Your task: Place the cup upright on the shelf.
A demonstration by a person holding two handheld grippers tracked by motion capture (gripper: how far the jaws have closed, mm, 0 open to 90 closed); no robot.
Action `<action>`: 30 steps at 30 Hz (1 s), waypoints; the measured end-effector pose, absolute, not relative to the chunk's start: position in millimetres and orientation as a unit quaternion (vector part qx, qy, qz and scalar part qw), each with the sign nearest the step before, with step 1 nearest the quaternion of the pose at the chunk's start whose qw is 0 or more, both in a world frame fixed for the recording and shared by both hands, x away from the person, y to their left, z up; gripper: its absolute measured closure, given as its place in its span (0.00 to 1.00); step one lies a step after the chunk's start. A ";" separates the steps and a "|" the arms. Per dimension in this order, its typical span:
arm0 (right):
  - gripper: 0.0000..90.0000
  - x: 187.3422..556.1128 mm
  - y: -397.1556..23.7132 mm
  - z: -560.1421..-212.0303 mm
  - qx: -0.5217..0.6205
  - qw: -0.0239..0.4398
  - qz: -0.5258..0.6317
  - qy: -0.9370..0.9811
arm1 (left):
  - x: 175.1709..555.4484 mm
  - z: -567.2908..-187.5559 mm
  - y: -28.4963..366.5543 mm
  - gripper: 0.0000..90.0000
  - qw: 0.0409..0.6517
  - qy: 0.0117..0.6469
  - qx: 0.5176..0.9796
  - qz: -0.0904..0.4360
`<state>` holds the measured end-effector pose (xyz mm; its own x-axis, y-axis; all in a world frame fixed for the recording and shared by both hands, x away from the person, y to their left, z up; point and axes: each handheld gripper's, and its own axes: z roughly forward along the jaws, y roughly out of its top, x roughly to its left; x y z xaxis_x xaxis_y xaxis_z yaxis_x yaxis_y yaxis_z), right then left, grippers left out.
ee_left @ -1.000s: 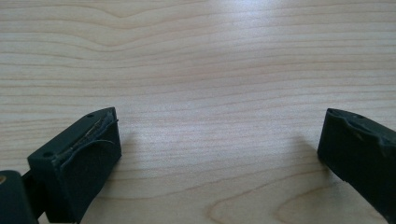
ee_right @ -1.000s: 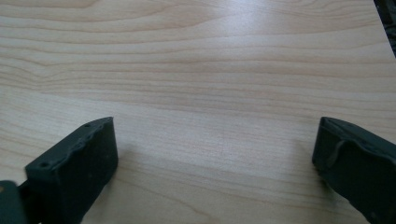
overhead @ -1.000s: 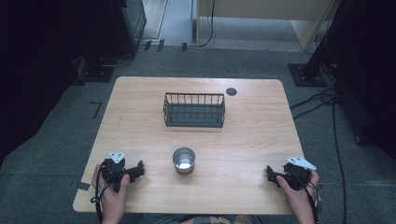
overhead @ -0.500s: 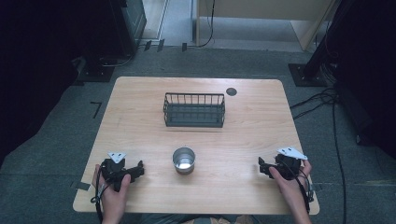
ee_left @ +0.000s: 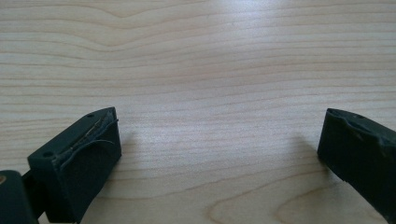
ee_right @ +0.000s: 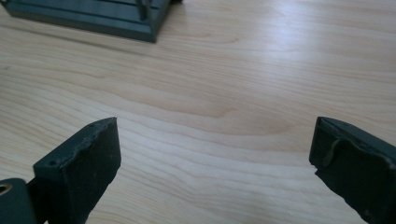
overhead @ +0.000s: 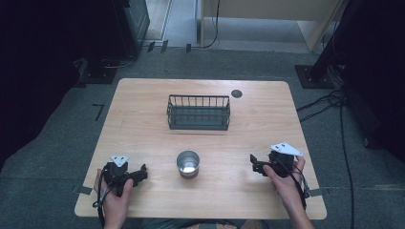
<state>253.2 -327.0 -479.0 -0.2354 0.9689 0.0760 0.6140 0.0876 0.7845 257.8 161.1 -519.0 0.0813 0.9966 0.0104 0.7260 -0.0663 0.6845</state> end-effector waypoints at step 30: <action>0.03 257.5 -235.2 -450.3 0.490 0.208 0.408 0.742 | 257.3 -519.1 160.8 0.00 0.269 0.627 0.686 0.253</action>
<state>257.5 -235.2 -450.3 -0.4332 0.8967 0.0912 0.5572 0.1870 0.8090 257.3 160.8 -519.1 0.0866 0.9962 0.0099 0.7246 -0.0698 0.6856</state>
